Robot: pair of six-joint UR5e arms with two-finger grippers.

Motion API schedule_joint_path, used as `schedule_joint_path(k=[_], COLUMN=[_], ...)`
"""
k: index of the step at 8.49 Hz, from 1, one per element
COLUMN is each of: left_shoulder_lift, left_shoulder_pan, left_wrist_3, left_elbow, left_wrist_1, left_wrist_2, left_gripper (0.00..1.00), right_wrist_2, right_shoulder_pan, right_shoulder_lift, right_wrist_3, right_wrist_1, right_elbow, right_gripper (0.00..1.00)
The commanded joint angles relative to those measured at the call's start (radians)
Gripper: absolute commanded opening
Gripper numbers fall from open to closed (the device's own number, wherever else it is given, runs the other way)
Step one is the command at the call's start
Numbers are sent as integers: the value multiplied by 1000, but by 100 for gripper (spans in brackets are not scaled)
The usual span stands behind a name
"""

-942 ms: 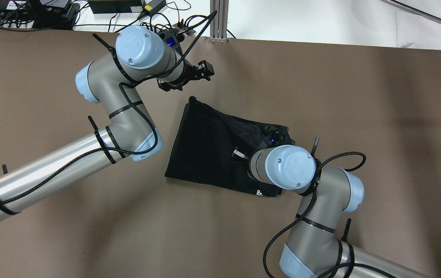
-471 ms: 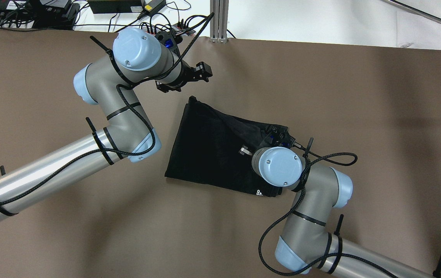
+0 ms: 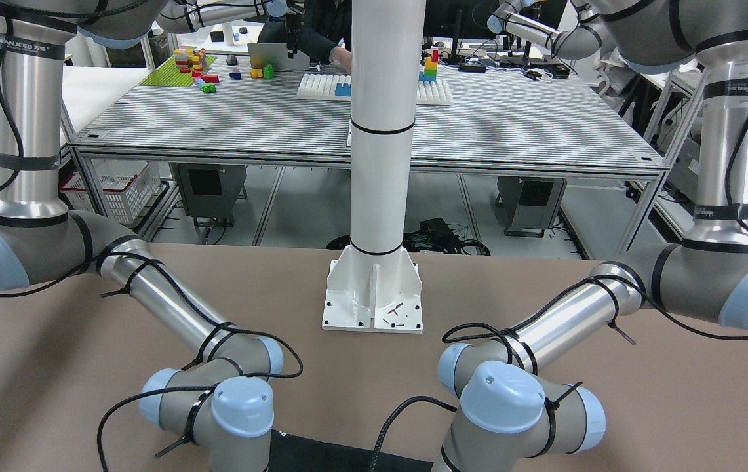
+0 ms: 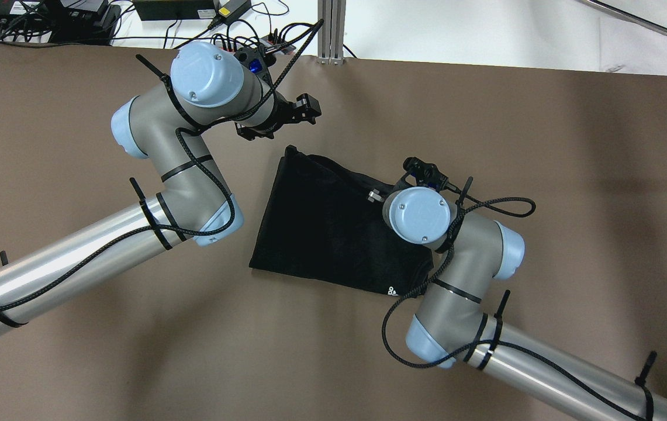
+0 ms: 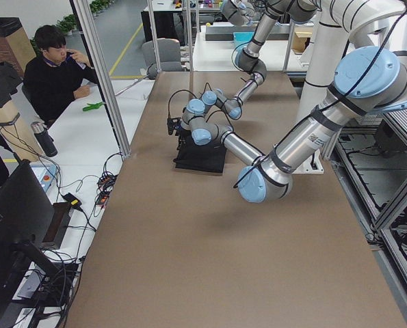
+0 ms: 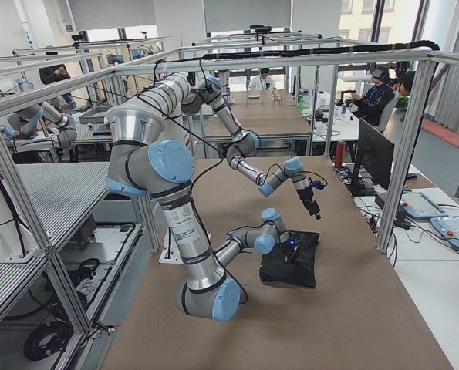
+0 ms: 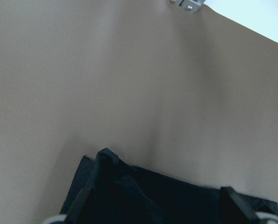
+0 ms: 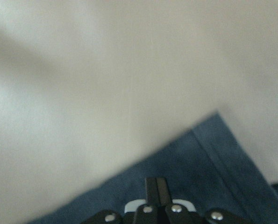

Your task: Fold clothes

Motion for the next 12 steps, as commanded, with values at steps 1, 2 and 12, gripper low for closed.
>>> schedule_joint_path(k=[1,2,12], left_shoulder_lift=[0,0,-12], left_shoulder_pan=[0,8,127], left_wrist_3=[0,2,5], left_elbow=[2,3,169], left_wrist_1=[0,0,-103], left_wrist_2=[0,2,81], left_gripper=[95,95,0], right_wrist_2=[85,96,116], right_shoulder_pan=[152,163,153], right_shoulder_lift=[27,32,-31], right_wrist_3=[-135,-143,-191], right_wrist_1=[49,49,49], right_elbow=[-86,-81,46], right_gripper=[0,2,94])
